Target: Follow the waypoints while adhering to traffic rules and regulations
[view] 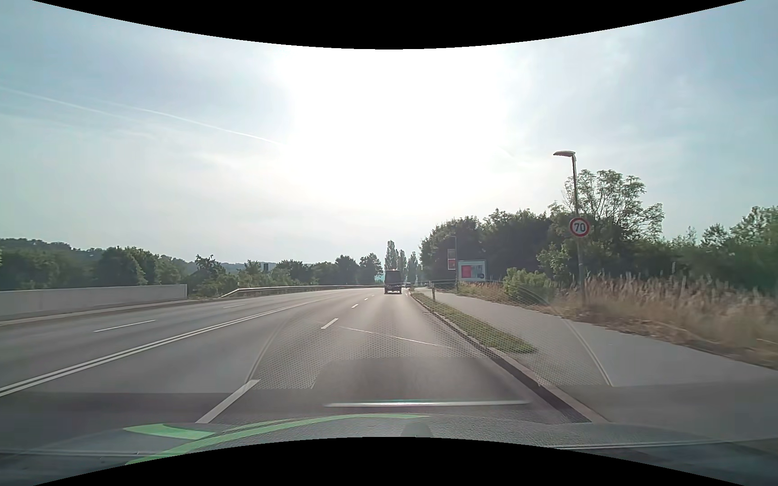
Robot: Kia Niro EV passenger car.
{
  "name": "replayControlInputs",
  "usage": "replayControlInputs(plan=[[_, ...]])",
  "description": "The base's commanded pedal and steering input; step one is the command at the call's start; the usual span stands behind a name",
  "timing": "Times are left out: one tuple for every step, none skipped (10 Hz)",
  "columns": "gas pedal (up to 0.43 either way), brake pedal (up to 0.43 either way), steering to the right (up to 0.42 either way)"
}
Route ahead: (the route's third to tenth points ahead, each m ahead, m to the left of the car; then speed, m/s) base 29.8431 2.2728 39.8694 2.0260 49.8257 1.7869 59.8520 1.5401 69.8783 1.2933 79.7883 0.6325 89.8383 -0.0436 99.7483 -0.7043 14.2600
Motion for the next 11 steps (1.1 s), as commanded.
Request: replayControlInputs(plan=[[0.311,0.0,0.0],[0.311,0.0,0.0],[0.311,0.0,0.0],[0.311,0.0,0.0],[0.311,0.0,0.001],[0.311,0.0,0.001],[0.311,0.0,0.001],[0.311,0.0,0.001],[0.311,0.0,0.002],[0.311,0.0,0.003],[0.311,0.0,0.004]])
